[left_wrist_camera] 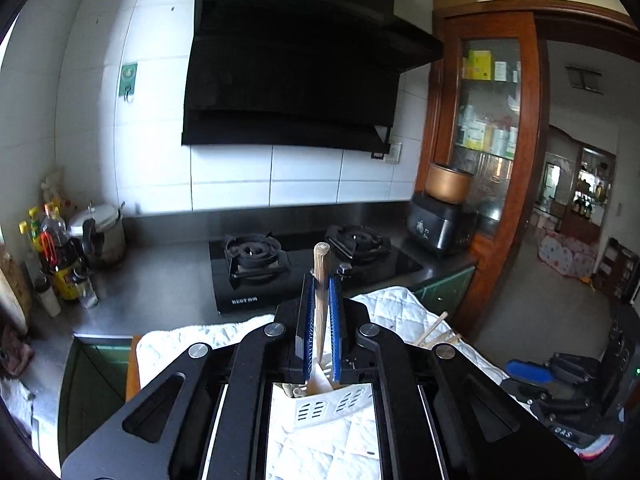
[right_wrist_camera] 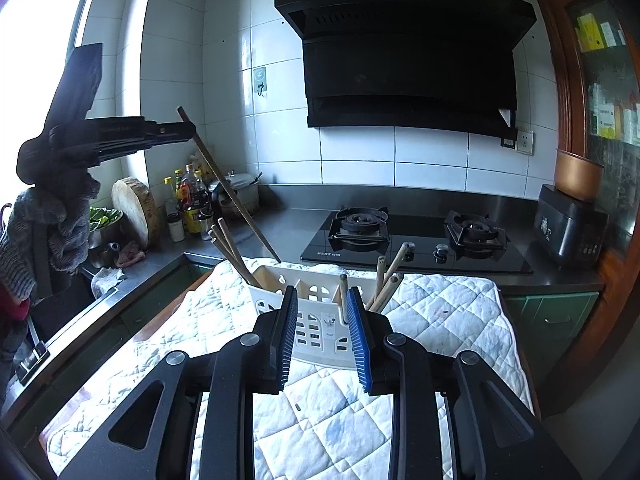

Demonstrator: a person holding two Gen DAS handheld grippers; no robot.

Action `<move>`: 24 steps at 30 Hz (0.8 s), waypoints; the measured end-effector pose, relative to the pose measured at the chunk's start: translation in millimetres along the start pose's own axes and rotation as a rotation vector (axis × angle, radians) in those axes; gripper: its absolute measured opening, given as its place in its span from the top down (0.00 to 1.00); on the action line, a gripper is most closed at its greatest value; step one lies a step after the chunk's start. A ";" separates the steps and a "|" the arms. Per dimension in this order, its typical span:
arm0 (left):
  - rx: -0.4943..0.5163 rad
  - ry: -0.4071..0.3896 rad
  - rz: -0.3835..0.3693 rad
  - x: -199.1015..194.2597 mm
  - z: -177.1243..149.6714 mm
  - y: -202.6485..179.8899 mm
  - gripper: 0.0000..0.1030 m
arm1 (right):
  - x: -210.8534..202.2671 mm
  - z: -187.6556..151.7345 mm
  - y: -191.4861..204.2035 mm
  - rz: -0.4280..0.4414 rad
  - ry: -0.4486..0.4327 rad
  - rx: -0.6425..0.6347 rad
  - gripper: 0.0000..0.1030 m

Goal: Organize utensils

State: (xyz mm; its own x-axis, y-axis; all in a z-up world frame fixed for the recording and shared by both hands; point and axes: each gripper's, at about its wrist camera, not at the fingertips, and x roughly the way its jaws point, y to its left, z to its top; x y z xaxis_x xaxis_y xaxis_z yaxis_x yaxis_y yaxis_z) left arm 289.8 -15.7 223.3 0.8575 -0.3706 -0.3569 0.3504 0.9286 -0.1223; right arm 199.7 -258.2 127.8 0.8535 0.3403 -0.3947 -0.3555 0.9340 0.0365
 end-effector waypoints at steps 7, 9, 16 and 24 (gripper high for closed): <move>-0.036 0.108 0.008 34.7 -19.7 12.0 0.94 | 5.0 -7.2 -6.4 -0.007 0.020 0.014 0.72; -0.051 0.140 0.005 43.0 -27.1 14.7 0.94 | 5.9 -9.1 -6.5 -0.007 0.024 0.018 0.70; -0.053 0.147 -0.007 43.0 -46.5 13.1 0.92 | 3.0 -18.8 1.4 -0.016 0.024 0.007 0.60; -0.052 0.097 0.026 2.6 -73.1 3.6 0.57 | -9.8 -41.0 16.7 -0.037 0.036 -0.004 0.35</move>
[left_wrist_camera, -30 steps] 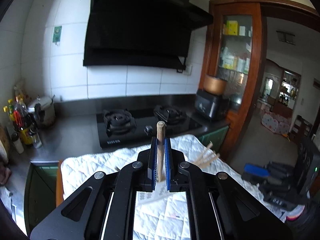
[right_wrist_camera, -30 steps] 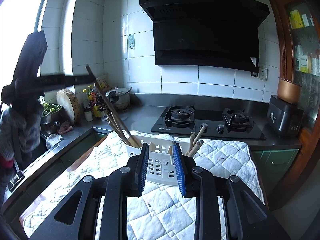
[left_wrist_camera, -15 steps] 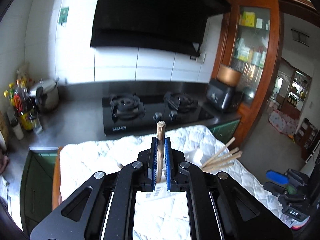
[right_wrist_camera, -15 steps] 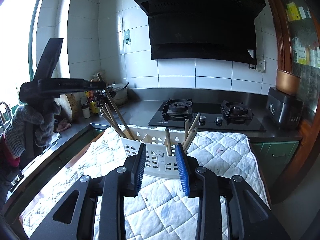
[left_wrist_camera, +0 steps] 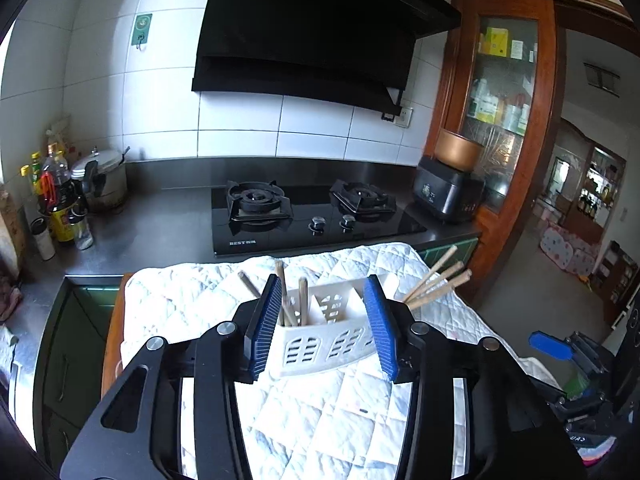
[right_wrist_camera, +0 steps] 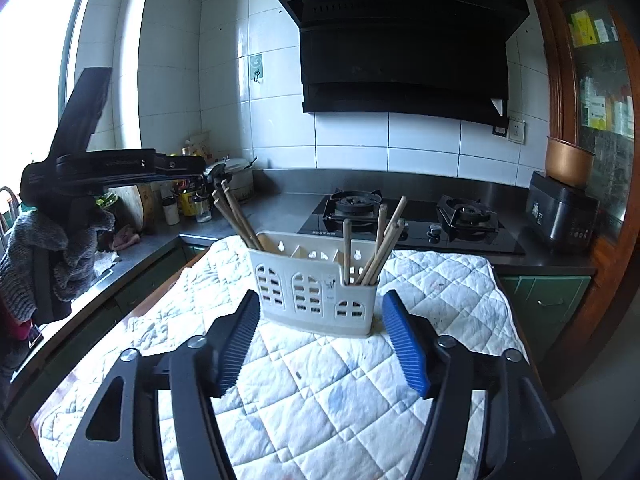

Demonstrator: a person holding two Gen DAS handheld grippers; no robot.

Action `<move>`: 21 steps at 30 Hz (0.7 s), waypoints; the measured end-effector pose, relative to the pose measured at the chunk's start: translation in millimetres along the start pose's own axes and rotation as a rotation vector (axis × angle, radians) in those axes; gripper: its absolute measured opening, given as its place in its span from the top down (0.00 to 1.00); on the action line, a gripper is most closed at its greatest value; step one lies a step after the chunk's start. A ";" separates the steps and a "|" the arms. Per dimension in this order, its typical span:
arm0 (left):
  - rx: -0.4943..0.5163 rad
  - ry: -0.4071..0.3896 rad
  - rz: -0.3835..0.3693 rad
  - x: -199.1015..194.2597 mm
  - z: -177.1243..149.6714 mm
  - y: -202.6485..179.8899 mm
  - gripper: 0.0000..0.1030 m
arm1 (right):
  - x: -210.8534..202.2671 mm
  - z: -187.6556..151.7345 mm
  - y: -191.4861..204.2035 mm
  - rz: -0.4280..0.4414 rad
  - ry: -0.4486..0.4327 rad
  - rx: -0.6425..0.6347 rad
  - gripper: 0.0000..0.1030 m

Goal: Organize utensils
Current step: 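Open the left gripper and pull both grippers back from the holder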

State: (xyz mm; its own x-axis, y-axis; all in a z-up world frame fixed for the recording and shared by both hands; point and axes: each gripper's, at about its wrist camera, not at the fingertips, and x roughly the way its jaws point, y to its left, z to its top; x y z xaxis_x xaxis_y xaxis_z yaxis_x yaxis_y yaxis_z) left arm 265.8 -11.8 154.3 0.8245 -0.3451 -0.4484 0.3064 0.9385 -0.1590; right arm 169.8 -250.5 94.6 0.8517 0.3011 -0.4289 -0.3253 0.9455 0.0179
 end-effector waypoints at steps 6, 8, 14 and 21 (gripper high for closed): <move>-0.006 -0.016 0.059 -29.8 -45.2 -6.1 0.41 | -12.8 -24.5 16.3 -0.032 0.017 -0.039 0.18; -0.015 -0.023 0.066 -39.8 -62.0 -8.6 0.35 | -19.4 -32.8 21.8 -0.047 0.015 -0.050 0.16; -0.022 -0.052 0.122 -69.5 -104.0 -19.1 0.25 | -35.8 -56.6 33.4 -0.083 0.025 -0.051 0.10; -0.026 -0.075 0.190 -104.3 -142.0 -36.9 0.20 | -50.9 -79.7 38.5 -0.135 0.038 -0.029 0.08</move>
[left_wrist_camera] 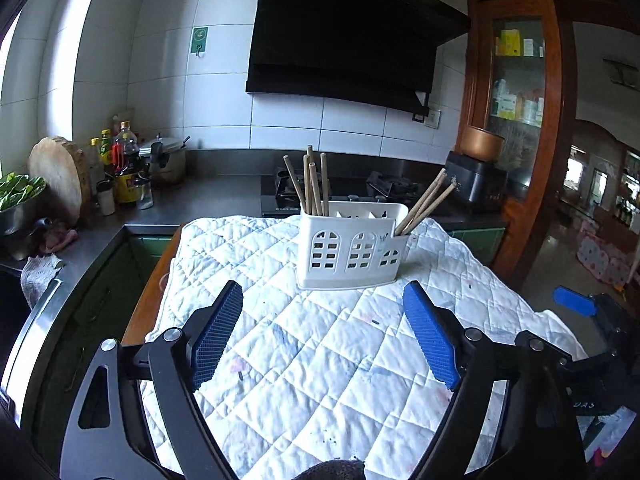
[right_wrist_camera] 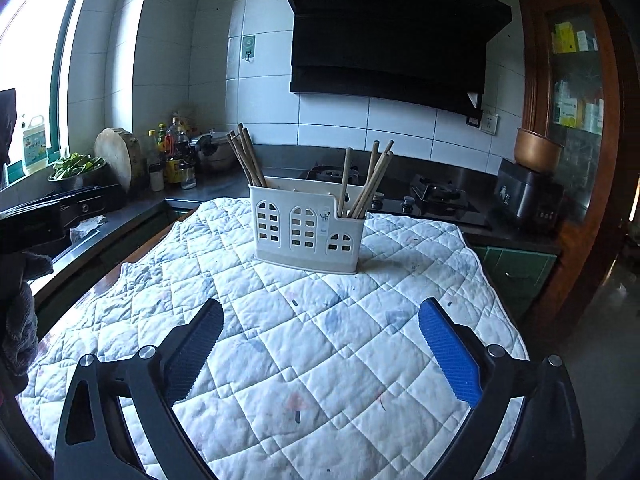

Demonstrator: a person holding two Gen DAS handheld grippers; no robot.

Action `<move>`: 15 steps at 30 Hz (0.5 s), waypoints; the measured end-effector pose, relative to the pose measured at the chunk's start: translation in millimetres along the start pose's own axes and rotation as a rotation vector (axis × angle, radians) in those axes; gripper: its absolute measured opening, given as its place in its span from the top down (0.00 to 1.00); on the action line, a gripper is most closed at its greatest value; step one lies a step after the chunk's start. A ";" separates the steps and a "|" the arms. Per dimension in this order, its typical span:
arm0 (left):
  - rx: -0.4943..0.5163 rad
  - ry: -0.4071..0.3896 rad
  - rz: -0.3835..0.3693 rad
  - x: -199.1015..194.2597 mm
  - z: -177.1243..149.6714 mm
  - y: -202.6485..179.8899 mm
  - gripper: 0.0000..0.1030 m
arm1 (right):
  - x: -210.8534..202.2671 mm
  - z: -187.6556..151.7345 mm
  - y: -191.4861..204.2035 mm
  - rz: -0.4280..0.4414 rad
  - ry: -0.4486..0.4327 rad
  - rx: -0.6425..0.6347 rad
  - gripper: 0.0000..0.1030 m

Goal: Organize utensils

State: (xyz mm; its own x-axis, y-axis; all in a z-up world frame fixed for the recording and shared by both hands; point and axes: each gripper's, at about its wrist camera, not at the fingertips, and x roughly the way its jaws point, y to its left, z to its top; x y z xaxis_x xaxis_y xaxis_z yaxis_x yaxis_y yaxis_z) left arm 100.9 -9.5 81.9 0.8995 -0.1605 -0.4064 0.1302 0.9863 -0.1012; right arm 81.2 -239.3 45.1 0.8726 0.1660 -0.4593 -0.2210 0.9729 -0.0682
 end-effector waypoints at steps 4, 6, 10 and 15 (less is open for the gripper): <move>0.006 -0.005 0.045 -17.6 -17.7 -4.6 0.18 | -7.9 -12.1 -2.7 -0.001 0.013 0.046 0.07; 0.001 0.008 0.043 -23.3 -26.5 -4.4 0.18 | -10.2 -16.9 -3.0 0.000 0.021 0.062 0.07; -0.019 0.011 0.060 -34.1 -41.7 -0.7 0.18 | -13.7 -24.7 -1.5 0.003 0.037 0.084 0.07; -0.021 0.018 0.066 -41.3 -50.2 0.0 0.18 | -19.0 -28.9 2.8 0.010 0.041 0.098 0.07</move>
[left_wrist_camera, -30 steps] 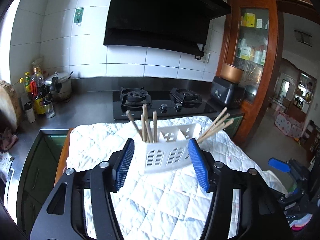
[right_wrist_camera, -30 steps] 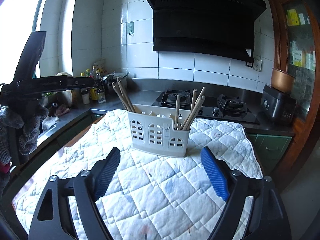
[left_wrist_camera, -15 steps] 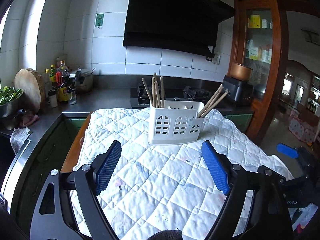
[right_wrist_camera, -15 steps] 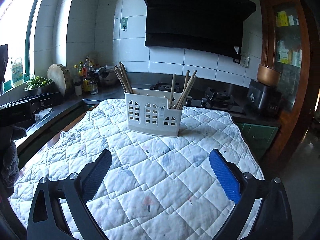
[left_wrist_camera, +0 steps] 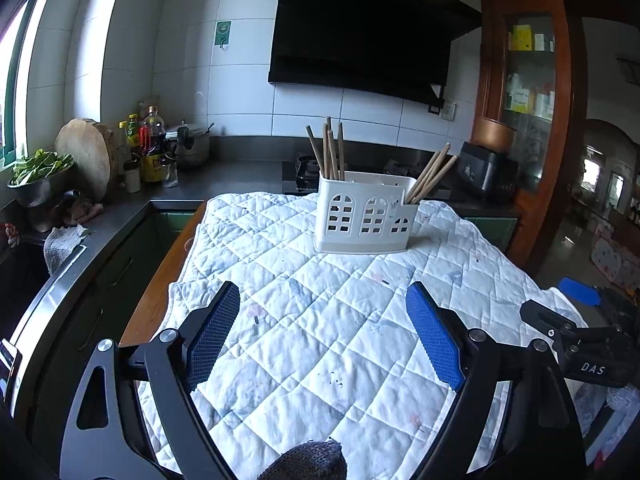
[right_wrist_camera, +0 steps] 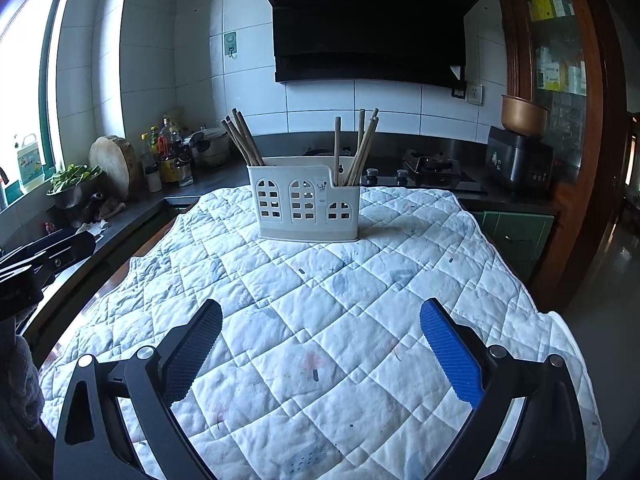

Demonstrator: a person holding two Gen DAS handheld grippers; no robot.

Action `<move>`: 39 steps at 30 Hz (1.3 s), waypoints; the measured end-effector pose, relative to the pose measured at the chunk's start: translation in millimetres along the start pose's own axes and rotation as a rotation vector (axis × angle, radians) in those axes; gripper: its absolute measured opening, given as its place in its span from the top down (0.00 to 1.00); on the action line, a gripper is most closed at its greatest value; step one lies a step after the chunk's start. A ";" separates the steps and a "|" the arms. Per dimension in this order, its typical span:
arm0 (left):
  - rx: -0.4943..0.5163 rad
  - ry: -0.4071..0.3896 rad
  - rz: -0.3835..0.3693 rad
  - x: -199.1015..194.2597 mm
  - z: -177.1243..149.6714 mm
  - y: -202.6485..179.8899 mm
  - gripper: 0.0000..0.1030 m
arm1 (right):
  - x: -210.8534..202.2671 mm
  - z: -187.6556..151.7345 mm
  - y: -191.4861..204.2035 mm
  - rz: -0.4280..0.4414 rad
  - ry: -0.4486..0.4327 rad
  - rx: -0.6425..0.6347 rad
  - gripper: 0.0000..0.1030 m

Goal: Organize utensils

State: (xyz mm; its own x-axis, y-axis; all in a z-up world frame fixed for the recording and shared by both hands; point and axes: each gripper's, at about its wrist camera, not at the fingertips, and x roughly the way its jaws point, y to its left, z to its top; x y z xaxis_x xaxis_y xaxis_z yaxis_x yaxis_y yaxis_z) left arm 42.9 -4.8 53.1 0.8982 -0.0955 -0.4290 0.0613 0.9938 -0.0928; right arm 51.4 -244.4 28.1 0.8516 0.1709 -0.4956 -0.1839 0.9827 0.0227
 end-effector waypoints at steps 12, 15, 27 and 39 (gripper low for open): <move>0.062 0.017 0.015 -1.2 -17.5 -12.4 0.18 | -4.2 -4.6 -1.3 -0.003 0.009 0.012 0.07; 0.052 0.025 0.004 -0.6 -18.5 -12.3 0.18 | -3.4 -6.1 -1.8 -0.001 0.014 0.013 0.07; 0.052 0.040 0.010 1.0 -23.1 -11.3 0.18 | -1.7 -6.5 -2.7 0.014 0.019 0.021 0.07; 0.045 0.057 0.010 2.1 -27.5 -10.9 0.18 | -0.8 -6.2 0.4 0.037 0.024 0.025 0.07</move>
State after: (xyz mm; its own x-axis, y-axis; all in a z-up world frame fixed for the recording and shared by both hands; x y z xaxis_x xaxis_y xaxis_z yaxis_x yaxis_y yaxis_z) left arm 32.1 -17.4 28.5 0.8725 -0.0878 -0.4806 0.0737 0.9961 -0.0481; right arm 47.6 -244.6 23.2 0.8320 0.2060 -0.5151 -0.2028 0.9772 0.0632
